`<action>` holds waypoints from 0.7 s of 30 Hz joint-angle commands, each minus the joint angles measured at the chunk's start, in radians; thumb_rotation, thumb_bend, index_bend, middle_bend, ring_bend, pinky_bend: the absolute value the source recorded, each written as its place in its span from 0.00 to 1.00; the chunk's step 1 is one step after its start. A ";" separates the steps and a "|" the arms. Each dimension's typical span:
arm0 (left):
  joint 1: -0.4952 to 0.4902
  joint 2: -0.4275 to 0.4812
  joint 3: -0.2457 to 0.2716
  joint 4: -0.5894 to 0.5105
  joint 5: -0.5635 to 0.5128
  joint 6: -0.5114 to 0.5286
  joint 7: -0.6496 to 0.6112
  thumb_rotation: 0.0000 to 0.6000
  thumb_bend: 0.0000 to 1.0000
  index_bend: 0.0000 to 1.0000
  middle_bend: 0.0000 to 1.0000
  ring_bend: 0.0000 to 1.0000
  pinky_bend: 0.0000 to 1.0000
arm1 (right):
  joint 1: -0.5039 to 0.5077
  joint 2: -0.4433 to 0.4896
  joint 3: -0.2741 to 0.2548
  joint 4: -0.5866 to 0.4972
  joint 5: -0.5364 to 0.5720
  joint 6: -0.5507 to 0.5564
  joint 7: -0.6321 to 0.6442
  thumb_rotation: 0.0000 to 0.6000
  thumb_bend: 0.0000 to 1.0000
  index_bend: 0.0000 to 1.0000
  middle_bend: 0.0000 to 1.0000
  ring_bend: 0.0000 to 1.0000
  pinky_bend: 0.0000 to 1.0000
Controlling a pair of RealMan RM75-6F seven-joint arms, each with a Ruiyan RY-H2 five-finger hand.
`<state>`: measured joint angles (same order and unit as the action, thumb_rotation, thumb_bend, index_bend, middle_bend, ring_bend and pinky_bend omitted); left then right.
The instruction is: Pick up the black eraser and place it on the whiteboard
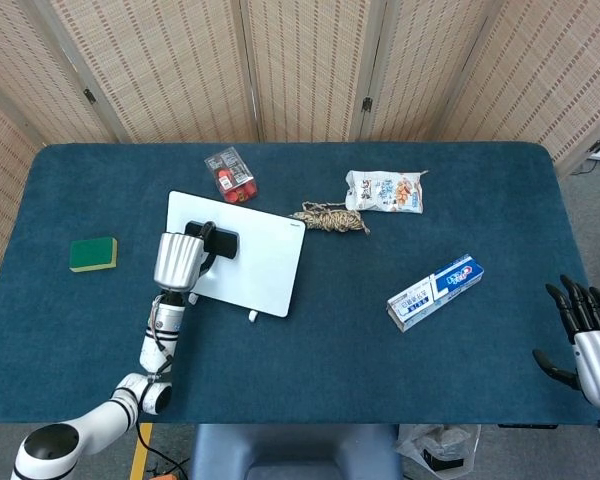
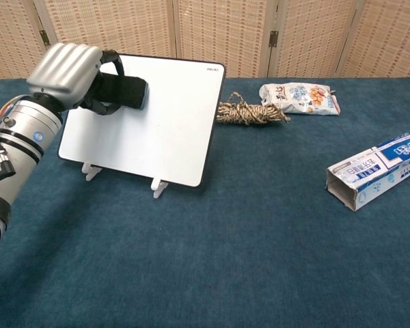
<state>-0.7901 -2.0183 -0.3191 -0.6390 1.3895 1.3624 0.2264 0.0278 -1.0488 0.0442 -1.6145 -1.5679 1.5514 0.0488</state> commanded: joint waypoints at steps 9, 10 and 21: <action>-0.010 -0.019 0.008 0.025 -0.004 0.017 0.000 1.00 0.27 0.12 1.00 1.00 1.00 | -0.003 0.001 0.000 0.002 -0.001 0.005 0.003 1.00 0.27 0.00 0.00 0.00 0.01; -0.008 -0.018 0.011 0.023 -0.002 0.024 -0.003 1.00 0.27 0.11 1.00 1.00 1.00 | -0.003 0.000 0.000 0.002 0.000 0.005 0.002 1.00 0.27 0.00 0.00 0.00 0.01; 0.177 0.203 0.153 -0.373 0.069 0.155 0.125 1.00 0.26 0.05 1.00 1.00 1.00 | -0.004 -0.006 0.000 -0.004 0.001 0.005 -0.020 1.00 0.27 0.00 0.00 0.00 0.01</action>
<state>-0.7087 -1.9345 -0.2438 -0.8281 1.4196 1.4565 0.2883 0.0247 -1.0541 0.0449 -1.6185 -1.5658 1.5557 0.0298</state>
